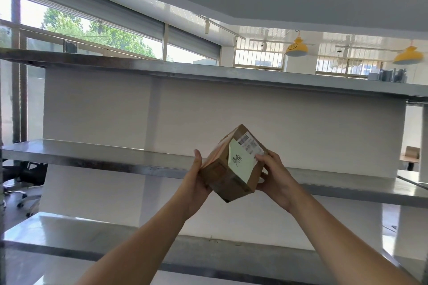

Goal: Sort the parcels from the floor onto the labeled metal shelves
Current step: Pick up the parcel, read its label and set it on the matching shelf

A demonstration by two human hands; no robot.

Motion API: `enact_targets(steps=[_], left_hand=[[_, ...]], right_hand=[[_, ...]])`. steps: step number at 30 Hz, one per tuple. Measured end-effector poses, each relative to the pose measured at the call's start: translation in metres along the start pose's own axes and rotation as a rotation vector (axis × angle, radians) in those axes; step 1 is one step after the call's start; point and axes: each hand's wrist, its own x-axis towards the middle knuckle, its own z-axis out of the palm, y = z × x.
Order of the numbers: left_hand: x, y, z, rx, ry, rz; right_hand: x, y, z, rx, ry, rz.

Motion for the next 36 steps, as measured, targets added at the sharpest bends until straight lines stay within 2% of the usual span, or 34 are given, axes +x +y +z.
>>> enact_targets(steps=[4, 7, 11, 15, 17, 21, 29, 36], left_hand=[[-0.002, -0.001, 0.007, 0.083, -0.124, 0.071], [-0.002, -0.003, 0.012, 0.118, -0.209, 0.051], [-0.002, -0.006, 0.017, 0.052, -0.214, 0.048], [-0.001, -0.006, 0.021, -0.037, -0.119, 0.074], [0.0, -0.006, 0.025, -0.076, 0.008, 0.103], [0.002, -0.005, 0.031, 0.015, 0.223, 0.224], [0.002, -0.004, 0.038, 0.108, 0.307, 0.269], [-0.003, -0.011, 0.041, 0.242, 0.413, 0.315]], right_hand=[[0.001, 0.001, -0.001, 0.058, 0.053, 0.019], [0.002, 0.003, -0.002, 0.05, 0.081, 0.039], [0.005, 0.005, 0.002, -0.056, 0.206, -0.047], [0.007, 0.004, -0.001, -0.071, 0.255, -0.093], [0.006, 0.003, -0.006, -0.054, 0.256, -0.101], [-0.001, 0.003, -0.01, -0.055, 0.239, -0.134], [-0.009, 0.005, -0.01, -0.018, 0.271, -0.167], [-0.009, 0.012, -0.021, -0.127, 0.361, -0.2]])
